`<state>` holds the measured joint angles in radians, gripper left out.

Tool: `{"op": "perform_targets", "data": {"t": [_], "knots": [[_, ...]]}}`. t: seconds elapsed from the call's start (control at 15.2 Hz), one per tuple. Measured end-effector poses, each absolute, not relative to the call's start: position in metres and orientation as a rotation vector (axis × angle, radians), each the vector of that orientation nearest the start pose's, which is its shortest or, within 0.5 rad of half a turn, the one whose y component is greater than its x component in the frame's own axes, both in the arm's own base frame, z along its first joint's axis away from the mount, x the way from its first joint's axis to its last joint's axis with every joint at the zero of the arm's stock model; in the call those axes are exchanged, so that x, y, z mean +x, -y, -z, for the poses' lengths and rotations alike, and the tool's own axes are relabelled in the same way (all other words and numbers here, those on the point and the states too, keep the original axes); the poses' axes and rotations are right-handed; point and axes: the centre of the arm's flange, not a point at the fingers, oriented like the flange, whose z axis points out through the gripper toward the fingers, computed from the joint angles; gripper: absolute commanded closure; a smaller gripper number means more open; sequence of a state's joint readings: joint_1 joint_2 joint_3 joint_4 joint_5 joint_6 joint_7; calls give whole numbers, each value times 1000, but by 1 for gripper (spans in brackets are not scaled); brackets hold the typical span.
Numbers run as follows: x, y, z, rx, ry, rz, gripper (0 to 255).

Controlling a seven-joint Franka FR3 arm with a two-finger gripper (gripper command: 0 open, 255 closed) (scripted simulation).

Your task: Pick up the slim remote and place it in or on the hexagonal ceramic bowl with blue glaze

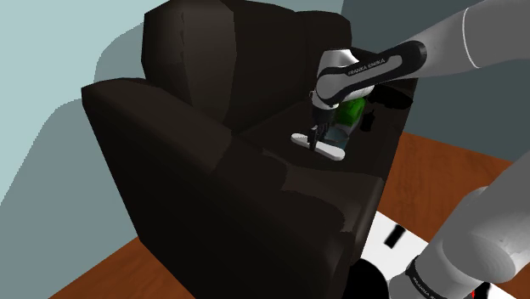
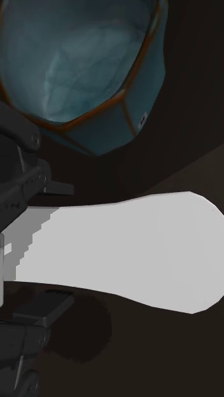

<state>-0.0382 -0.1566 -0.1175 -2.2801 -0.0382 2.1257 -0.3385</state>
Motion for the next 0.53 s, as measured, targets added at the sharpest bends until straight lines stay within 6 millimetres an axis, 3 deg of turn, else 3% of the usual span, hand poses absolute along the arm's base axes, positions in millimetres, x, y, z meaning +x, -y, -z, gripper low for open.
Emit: {"op": "perform_targets", "data": {"t": [0.53], "knots": [[484,77,-461,-3139,322,-4,255]]}}
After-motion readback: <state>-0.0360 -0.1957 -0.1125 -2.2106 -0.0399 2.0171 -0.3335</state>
